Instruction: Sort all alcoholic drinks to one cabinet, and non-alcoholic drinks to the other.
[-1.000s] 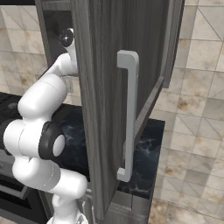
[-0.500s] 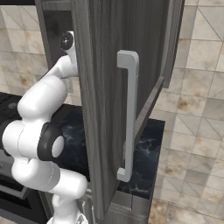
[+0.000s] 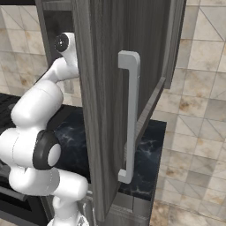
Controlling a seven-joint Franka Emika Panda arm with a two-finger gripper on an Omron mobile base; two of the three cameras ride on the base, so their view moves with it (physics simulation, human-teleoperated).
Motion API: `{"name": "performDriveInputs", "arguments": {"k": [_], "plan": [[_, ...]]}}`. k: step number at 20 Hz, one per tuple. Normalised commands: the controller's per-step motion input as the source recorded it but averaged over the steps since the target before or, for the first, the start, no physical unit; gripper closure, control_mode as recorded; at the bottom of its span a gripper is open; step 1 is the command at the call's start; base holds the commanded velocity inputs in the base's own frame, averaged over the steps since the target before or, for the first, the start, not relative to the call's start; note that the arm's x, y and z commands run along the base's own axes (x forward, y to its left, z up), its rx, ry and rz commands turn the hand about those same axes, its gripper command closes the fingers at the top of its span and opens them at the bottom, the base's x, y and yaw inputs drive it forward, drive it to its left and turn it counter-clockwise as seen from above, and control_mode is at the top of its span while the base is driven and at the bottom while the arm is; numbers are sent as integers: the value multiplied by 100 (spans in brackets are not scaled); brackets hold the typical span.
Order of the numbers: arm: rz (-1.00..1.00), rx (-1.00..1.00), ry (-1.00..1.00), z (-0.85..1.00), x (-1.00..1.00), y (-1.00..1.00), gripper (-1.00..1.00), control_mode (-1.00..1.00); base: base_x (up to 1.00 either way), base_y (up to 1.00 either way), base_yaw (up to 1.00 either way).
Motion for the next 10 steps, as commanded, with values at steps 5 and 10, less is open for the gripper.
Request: {"name": "performDriveInputs", "arguments": {"k": [5,10], "plan": [[0,0,0,0,-33,20,-100,-100,0,0,0],[0,0,0,5,-36,15,-100,-100,0,0,0]]}}
